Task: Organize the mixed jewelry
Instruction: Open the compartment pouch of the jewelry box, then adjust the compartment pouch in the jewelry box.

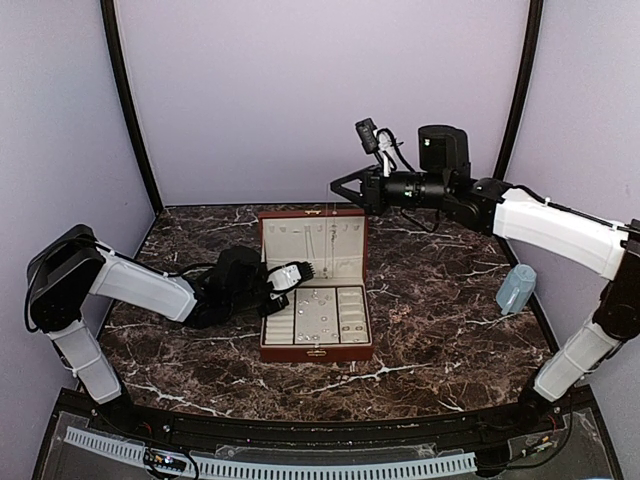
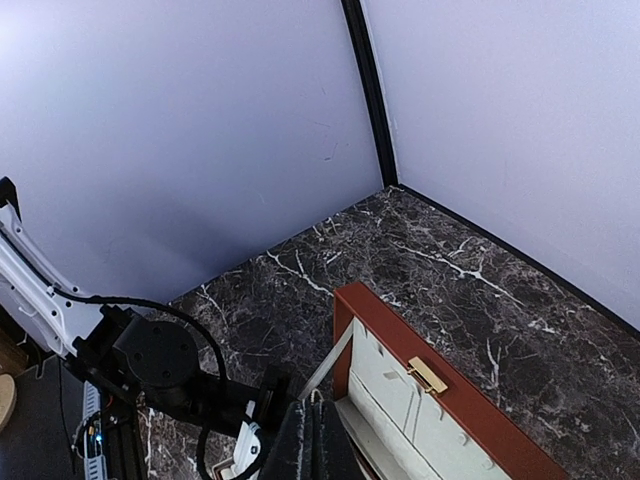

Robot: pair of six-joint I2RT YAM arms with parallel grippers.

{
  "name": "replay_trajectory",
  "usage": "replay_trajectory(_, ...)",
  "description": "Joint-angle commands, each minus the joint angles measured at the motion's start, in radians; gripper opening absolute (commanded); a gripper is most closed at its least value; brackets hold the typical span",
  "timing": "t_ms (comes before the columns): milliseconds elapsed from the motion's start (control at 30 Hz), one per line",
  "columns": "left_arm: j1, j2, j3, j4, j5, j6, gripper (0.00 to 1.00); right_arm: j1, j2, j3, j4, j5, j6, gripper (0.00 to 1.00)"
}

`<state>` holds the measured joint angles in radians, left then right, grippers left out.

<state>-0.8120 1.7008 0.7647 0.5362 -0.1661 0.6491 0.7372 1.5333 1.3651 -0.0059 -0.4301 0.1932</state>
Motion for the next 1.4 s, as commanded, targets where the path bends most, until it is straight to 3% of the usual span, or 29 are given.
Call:
replay_trajectory(0, 0.007, -0.019, -0.001, 0.043, -0.018, -0.019, 0.0, 0.01, 0.026, 0.063, -0.02, -0.011, -0.039, 0.0)
replay_trajectory(1000, 0.075, -0.044, -0.049, 0.134, 0.057, -0.107, 0.0, 0.034, 0.246, 0.399, -0.155, 0.005, -0.25, 0.0)
replay_trajectory(1367, 0.074, -0.08, -0.056, 0.198, 0.073, -0.049, 0.39, 0.043, 0.264, 0.389, -0.106, 0.029, -0.275, 0.0)
